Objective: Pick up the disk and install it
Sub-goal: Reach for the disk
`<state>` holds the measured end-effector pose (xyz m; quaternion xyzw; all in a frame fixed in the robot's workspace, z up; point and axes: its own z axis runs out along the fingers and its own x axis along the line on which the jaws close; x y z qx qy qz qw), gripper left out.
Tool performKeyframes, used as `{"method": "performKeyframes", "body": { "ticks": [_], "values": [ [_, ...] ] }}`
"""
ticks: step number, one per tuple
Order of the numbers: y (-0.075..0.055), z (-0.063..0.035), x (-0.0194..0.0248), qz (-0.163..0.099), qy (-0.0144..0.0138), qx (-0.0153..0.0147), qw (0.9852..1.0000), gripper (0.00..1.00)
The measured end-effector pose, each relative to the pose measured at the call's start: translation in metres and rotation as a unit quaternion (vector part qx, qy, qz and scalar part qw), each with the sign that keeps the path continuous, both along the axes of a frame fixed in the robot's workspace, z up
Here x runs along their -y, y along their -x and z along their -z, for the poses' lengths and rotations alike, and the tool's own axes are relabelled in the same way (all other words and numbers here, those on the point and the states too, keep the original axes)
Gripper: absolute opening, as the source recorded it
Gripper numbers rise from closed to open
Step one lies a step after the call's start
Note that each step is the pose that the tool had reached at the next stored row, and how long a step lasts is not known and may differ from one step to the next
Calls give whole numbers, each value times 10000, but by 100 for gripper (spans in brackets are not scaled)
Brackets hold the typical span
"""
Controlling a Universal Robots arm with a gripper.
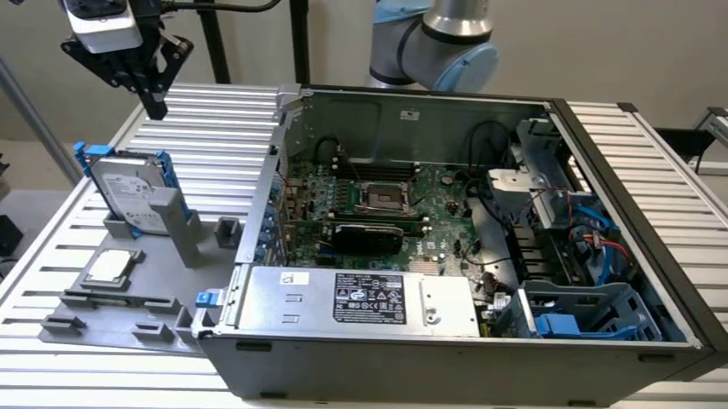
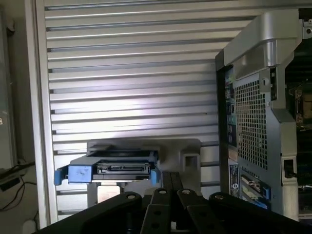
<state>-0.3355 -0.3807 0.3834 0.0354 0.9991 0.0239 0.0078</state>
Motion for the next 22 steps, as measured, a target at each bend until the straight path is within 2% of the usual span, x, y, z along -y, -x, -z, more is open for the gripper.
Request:
{"method": "performKeyframes", "body": {
  "ticks": [7, 11, 15, 17, 19, 21, 22],
  "values": [
    [319, 69, -30, 0, 4, -7, 10000, 11],
    [500, 100, -33, 0, 8, -28, 10000, 11],
    [680, 122, -33, 0, 16, -68, 10000, 11],
    [757, 128, -34, 0, 41, -92, 9999, 11],
    [801, 131, -33, 0, 92, -120, 9999, 11],
    [827, 133, -33, 1, 147, -130, 9998, 11],
    [836, 133, -33, 1, 152, -130, 9998, 11]
  ]
}}
